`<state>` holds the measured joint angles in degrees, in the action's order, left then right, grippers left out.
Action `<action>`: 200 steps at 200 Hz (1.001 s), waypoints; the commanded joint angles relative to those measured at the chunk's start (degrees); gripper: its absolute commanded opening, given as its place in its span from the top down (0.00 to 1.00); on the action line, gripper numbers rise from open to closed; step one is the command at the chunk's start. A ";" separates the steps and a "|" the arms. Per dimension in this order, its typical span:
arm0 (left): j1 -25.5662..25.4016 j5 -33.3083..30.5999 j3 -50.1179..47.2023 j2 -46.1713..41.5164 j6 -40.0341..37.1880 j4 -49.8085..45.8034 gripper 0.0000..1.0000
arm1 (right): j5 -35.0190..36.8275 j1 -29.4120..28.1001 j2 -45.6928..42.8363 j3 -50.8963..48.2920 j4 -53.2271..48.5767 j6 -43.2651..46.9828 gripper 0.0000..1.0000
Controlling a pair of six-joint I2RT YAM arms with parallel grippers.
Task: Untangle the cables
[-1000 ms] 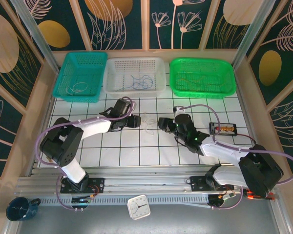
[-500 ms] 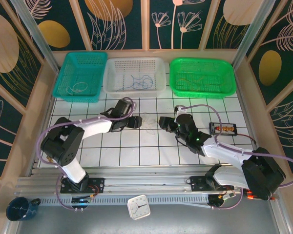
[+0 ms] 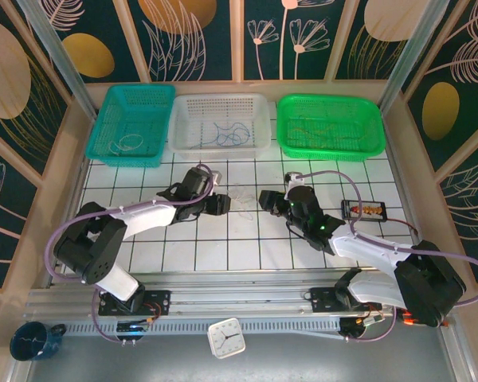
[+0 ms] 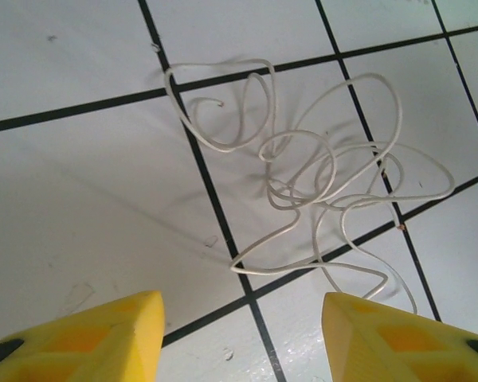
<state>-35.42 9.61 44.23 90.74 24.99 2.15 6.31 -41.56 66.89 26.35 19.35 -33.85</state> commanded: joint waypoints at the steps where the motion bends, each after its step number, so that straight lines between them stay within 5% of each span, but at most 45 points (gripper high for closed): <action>1: -0.74 0.82 0.03 1.76 -1.87 2.02 0.47 | -0.15 0.48 -0.08 -0.77 1.81 -1.13 0.43; 141: -1.06 -3.08 5.78 9.99 -4.77 2.07 0.55 | 0.01 0.44 -1.04 -1.26 1.37 -1.31 0.43; 176: -1.06 -2.74 6.63 11.73 -5.03 2.15 0.69 | -0.19 0.43 -1.43 -1.31 1.37 -1.35 0.43; 200: -1.06 -3.05 6.52 10.36 -5.14 1.36 0.90 | -1.83 0.43 -0.83 -0.57 2.20 -0.79 0.43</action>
<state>-36.12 6.76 49.54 101.84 20.93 3.70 5.87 -41.54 66.89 25.69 19.51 -34.87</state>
